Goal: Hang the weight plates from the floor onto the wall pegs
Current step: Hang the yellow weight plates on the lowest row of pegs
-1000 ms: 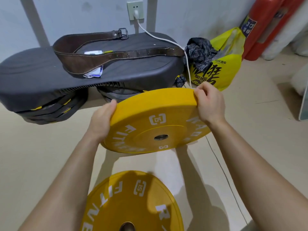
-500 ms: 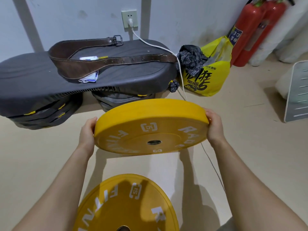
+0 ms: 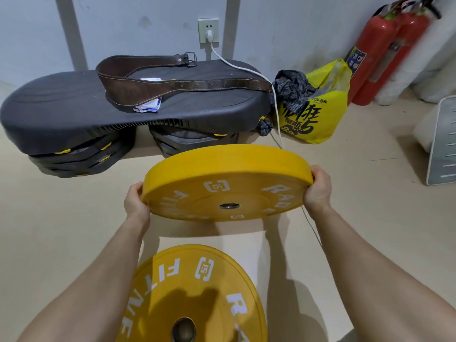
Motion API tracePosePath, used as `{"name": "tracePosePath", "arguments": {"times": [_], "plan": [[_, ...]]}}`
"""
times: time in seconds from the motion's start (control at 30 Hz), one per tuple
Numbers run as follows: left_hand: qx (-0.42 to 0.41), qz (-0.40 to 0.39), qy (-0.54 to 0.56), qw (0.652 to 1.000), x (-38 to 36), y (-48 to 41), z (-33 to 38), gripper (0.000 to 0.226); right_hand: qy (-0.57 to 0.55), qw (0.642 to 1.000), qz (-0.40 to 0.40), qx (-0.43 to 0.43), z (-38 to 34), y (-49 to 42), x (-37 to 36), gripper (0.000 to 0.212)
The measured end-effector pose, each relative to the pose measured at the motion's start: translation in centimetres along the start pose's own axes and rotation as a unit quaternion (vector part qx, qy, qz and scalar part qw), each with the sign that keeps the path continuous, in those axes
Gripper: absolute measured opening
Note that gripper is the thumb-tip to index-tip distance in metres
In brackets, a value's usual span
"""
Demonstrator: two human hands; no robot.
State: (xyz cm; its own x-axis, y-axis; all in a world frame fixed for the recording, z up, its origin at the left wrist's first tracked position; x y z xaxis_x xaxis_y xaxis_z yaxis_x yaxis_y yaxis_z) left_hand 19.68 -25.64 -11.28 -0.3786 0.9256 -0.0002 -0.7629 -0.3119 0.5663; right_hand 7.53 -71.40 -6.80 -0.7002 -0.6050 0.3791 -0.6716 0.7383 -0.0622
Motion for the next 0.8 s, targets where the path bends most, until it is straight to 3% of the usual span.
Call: {"name": "tracePosePath", "arguments": {"times": [0.13,0.27,0.43,0.5,0.6,0.7,0.8], "plan": [[0.049,0.006,0.032,0.998,1.3,0.6,0.3,0.031,0.104,0.995,0.005,-0.001,-2.7,1.3,0.8,0.023],[0.044,0.002,0.038,0.998,1.7,3.6,5.3,0.03,0.108,0.993,0.033,-0.027,-7.8,1.7,3.5,0.025],[0.038,-0.021,0.053,0.998,2.4,9.9,16.9,0.041,0.11,0.991,0.041,-0.059,-18.1,1.8,6.5,0.019],[0.03,-0.015,0.047,0.998,3.8,12.8,22.7,0.043,0.091,0.992,0.028,-0.078,-23.8,2.2,6.7,0.026],[0.034,-0.005,0.026,0.999,6.9,16.8,31.7,0.04,0.097,0.992,0.012,-0.075,-34.2,3.2,7.6,0.034],[0.033,-0.003,0.046,0.998,9.5,19.7,39.6,0.036,0.125,0.99,-0.001,-0.063,-43.2,3.3,7.9,0.02],[0.046,-0.01,0.047,0.998,12.1,22.7,49.6,0.04,0.141,0.987,-0.01,-0.077,-53.8,4.1,7.8,0.021]]}}
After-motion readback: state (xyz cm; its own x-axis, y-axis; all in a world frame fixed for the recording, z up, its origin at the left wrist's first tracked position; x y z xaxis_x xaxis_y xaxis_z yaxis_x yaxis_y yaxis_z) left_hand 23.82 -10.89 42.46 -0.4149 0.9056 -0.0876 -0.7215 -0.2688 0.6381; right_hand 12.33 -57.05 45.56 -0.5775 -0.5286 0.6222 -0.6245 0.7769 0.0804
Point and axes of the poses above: each hand's wrist, its own y-axis away from the middle knuckle, its own x-axis out of the back of the hand, z = x × y, the point moved 8 cm from there along -y, towards the middle knuckle, and after that the axes turned 8 degrees about x, right-handed, at the moved point
